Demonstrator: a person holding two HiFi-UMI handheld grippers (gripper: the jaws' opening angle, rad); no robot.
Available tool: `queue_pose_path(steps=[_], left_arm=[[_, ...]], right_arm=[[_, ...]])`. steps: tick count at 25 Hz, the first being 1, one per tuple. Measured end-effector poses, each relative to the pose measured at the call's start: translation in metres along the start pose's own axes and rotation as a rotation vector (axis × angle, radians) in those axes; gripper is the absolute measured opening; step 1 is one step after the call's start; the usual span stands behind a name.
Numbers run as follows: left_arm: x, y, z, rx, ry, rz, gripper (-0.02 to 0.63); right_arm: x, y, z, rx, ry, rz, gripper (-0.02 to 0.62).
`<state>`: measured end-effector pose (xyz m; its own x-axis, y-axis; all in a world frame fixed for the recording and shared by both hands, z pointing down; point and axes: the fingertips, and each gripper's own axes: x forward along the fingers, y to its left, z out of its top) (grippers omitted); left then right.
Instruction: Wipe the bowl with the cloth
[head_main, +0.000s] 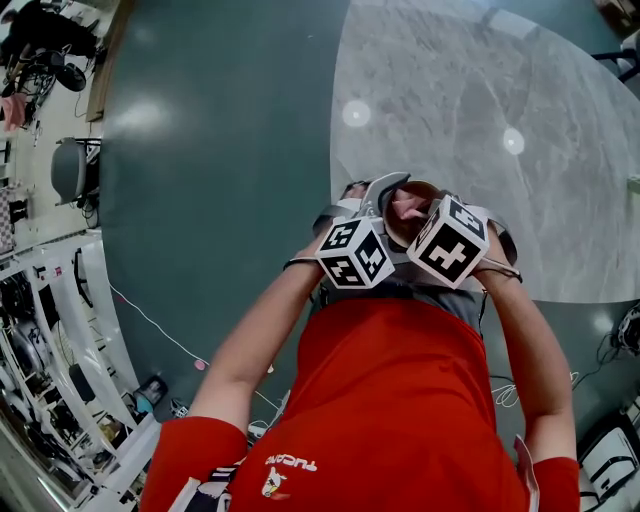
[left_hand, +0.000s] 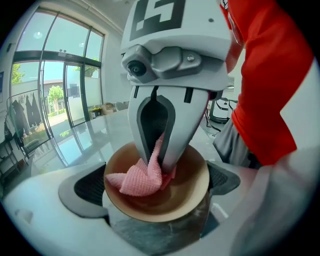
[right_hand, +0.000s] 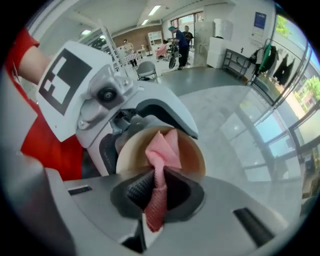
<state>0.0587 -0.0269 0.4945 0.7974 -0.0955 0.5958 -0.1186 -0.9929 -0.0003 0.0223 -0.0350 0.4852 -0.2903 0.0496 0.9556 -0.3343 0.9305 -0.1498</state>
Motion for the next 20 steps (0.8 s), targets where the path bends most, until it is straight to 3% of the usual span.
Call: queue_pose_path(steps=[6,11,20], left_arm=[[-0.009,-0.003,0.0,-0.024,-0.04,0.012,0.585],[-0.016,-0.002,0.002,-0.061,-0.089,0.031,0.586],[-0.014,0.0,-0.001,-0.088,-0.111,0.054,0.586]], right_arm=[[-0.013,0.0,0.008,0.14,-0.202,0.02,0.025],[-0.023,0.0,0.012,0.195,-0.354,0.036,0.025],[-0.017,0.002,0.007,0.194,-0.347,0.036,0.026]])
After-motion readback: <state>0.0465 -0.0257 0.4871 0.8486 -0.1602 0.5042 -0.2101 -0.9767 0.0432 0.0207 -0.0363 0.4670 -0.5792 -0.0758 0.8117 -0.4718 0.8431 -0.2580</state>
